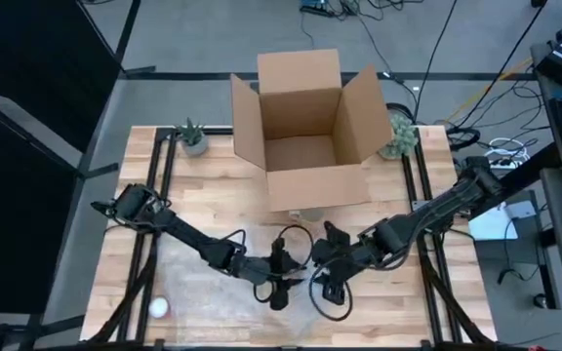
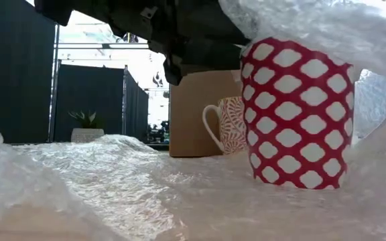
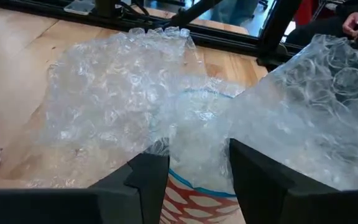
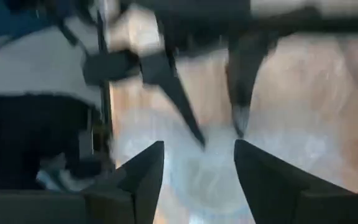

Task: Wrap mug
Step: Wrap the red mug with the right transparent bubble wrap

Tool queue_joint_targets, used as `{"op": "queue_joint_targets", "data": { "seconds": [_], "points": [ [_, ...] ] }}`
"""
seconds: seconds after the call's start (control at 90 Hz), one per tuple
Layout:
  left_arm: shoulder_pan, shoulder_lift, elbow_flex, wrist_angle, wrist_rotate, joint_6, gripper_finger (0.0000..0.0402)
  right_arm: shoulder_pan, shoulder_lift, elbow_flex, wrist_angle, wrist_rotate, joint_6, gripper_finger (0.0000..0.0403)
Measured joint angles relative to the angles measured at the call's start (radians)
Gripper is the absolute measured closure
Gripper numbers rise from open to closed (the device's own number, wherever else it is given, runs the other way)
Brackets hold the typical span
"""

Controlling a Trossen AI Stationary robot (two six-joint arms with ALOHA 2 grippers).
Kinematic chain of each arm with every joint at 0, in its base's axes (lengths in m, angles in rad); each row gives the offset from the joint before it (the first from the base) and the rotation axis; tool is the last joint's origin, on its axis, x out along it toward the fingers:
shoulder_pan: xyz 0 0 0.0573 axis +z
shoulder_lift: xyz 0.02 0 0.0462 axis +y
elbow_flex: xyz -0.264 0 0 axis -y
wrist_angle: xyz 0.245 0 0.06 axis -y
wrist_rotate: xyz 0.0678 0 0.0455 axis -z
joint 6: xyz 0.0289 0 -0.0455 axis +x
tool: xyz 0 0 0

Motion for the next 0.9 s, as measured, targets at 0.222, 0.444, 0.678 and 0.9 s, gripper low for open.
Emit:
{"op": "queue_joint_targets", "data": {
  "seconds": [0.222,0.444,0.678,0.9],
  "points": [
    [0.0,0.0,0.0,0.0,0.0,0.0,0.0251,0.0,0.121,0.001,0.055,0.013,-0.042,0.0287],
    [0.0,0.0,0.0,0.002,-0.001,0.005,0.0251,0.005,0.229,0.0,-0.128,-0.018,0.077,0.0376],
    [0.0,0.0,0.0,0.009,0.001,0.005,0.0251,0.006,0.324,0.007,-0.069,-0.04,0.08,0.0395],
    [0.0,0.0,0.0,0.011,0.002,0.005,0.0251,0.005,0.327,0.003,-0.059,-0.069,0.08,0.0396]
  ]
}}
